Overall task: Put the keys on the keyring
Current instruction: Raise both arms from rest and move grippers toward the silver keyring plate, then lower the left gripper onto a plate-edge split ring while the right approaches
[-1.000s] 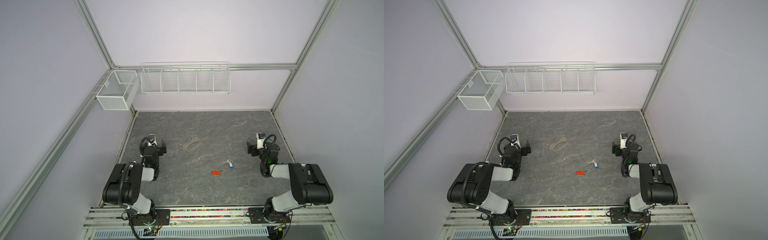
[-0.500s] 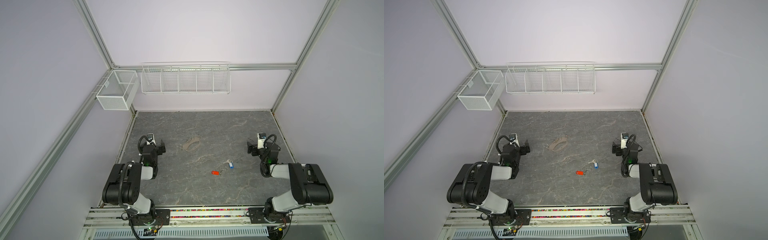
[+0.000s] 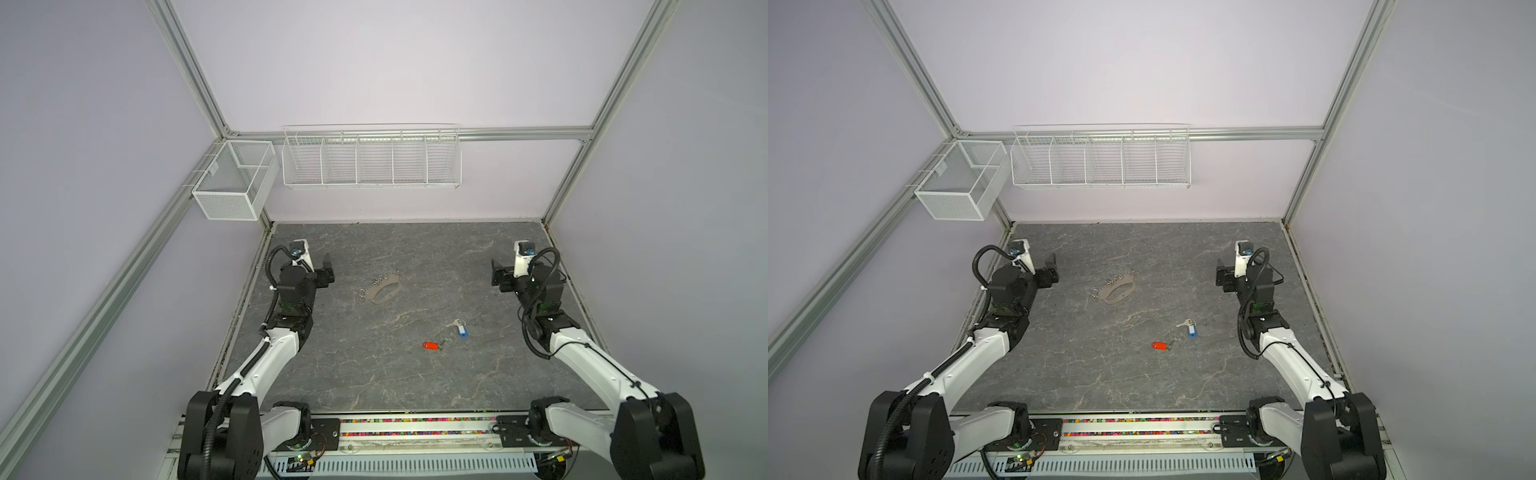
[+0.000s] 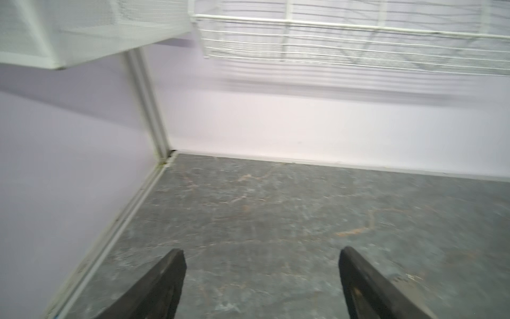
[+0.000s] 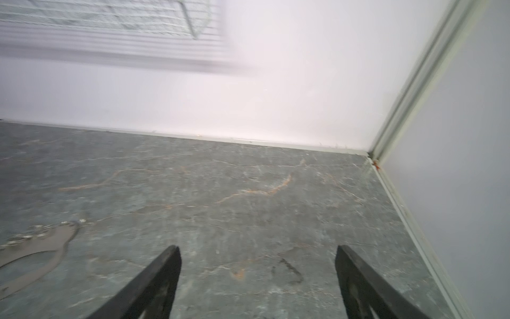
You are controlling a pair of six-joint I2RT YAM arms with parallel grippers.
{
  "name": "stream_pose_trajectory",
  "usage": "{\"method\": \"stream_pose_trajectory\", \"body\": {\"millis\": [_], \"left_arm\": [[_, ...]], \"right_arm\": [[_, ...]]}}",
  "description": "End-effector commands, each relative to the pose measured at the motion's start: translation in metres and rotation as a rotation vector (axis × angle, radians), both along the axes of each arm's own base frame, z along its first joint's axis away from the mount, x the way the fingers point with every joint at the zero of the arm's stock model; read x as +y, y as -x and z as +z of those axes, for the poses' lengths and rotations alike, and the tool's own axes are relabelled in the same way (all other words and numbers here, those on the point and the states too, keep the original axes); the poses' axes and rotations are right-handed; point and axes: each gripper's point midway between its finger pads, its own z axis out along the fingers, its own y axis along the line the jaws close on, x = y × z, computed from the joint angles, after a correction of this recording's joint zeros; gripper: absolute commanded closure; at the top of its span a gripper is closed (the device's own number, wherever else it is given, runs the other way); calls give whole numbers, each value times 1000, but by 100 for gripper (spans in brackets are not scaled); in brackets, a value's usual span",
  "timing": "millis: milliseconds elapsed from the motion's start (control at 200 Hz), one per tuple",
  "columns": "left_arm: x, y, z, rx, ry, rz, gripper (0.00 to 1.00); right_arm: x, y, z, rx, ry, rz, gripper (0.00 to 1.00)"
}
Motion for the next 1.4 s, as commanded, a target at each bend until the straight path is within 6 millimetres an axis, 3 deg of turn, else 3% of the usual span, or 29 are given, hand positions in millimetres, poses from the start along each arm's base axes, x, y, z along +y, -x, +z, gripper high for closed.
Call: {"method": "stream_pose_trajectory", "body": {"millis": [0, 135, 265, 490, 670, 695, 875, 940, 1134, 1289, 1394], "left_arm": [[-50, 26, -28, 193, -36, -155, 17], [-103, 46, -33, 242, -41, -308, 21], [-127, 52, -47, 327, -80, -365, 27], [-128, 34, -72, 443, -103, -299, 34], [-109, 18, -88, 612, -78, -195, 39], [-104, 16, -91, 640, -59, -181, 40], [-76, 4, -112, 775, 29, -108, 50], [-74, 1, -120, 811, 48, -108, 58], [-73, -8, -149, 886, 39, -92, 62], [-82, -14, -161, 934, 62, -129, 71], [-89, -12, -166, 958, 81, -169, 71]], "right_arm": [[26, 31, -20, 128, 0, 33, 19], [66, 61, -53, 298, -1, 154, 27], [96, 84, -91, 418, 93, 254, 30], [144, 81, -116, 500, 138, 381, 34], [187, 67, -138, 556, 212, 442, 34], [198, 60, -130, 536, 211, 455, 33], [234, 43, -140, 551, 261, 491, 31], [242, 37, -143, 559, 266, 501, 31], [252, 25, -149, 571, 290, 511, 32], [249, 20, -157, 597, 282, 511, 32], [241, 11, -161, 616, 254, 488, 32]]}}
